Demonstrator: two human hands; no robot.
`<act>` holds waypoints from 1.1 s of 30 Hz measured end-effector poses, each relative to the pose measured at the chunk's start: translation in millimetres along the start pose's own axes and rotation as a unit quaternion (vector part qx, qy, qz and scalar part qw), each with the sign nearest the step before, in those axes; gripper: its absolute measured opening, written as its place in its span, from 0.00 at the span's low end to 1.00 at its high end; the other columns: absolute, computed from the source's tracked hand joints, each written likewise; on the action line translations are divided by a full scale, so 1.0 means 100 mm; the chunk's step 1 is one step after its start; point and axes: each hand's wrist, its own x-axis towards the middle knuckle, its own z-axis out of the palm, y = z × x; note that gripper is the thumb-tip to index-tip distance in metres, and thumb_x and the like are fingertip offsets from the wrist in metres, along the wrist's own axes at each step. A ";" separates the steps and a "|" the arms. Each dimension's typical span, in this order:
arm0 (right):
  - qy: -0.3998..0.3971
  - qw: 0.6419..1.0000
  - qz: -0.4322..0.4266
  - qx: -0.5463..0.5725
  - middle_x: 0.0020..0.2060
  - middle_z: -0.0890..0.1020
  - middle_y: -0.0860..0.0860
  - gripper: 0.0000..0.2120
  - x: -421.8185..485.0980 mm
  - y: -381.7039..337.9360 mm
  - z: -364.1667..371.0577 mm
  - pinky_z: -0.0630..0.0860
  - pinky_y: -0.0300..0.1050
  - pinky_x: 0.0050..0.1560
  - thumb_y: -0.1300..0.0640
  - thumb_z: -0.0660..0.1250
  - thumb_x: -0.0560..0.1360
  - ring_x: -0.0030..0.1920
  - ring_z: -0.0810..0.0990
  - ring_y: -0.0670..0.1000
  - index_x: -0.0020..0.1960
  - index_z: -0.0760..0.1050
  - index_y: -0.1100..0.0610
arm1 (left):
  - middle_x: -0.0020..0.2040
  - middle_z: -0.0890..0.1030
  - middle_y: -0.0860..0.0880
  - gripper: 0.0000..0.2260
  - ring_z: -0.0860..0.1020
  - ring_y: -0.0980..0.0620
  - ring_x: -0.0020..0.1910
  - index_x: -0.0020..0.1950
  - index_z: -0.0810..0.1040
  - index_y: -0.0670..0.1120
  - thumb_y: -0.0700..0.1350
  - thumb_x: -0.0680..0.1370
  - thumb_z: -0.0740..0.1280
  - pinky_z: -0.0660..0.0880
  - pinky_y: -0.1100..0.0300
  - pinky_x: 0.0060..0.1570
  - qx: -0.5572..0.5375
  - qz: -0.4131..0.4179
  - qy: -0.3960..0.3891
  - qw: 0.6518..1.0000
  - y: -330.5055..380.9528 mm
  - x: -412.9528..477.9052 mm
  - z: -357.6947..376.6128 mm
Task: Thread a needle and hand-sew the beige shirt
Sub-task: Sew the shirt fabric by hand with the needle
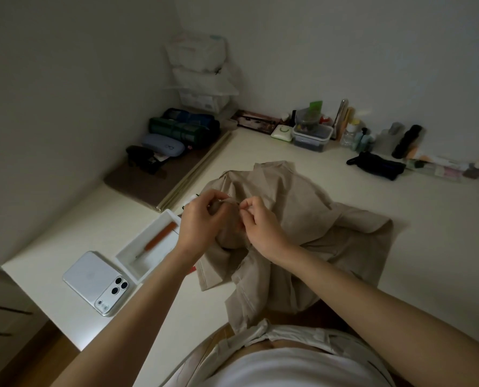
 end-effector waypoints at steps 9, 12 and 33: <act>0.031 0.999 -0.006 0.017 0.44 0.75 0.48 0.02 0.01 0.02 0.03 0.73 0.27 0.36 0.61 0.54 0.82 0.40 0.75 0.40 0.54 0.62 0.56 | 0.39 0.79 0.55 0.04 0.77 0.59 0.39 0.44 0.78 0.49 0.40 0.75 0.69 0.73 0.69 0.38 0.008 -0.012 -0.019 1.000 0.04 -0.05 0.11; 0.040 0.999 -0.009 0.028 0.41 0.74 0.44 0.04 0.01 0.00 0.00 0.72 0.26 0.36 0.61 0.55 0.82 0.40 0.75 0.39 0.56 0.64 0.57 | 0.39 0.81 0.51 0.03 0.78 0.56 0.39 0.46 0.80 0.46 0.39 0.76 0.68 0.76 0.62 0.40 0.005 -0.003 -0.033 0.999 0.01 -0.06 0.17; 0.065 0.997 -0.034 -0.029 0.43 0.72 0.44 0.06 0.07 0.09 -0.08 0.72 0.25 0.38 0.61 0.57 0.81 0.41 0.75 0.40 0.57 0.66 0.60 | 0.43 0.83 0.52 0.04 0.81 0.57 0.43 0.49 0.82 0.48 0.45 0.77 0.68 0.77 0.61 0.46 -0.125 -0.050 -0.081 0.988 -0.02 -0.04 0.15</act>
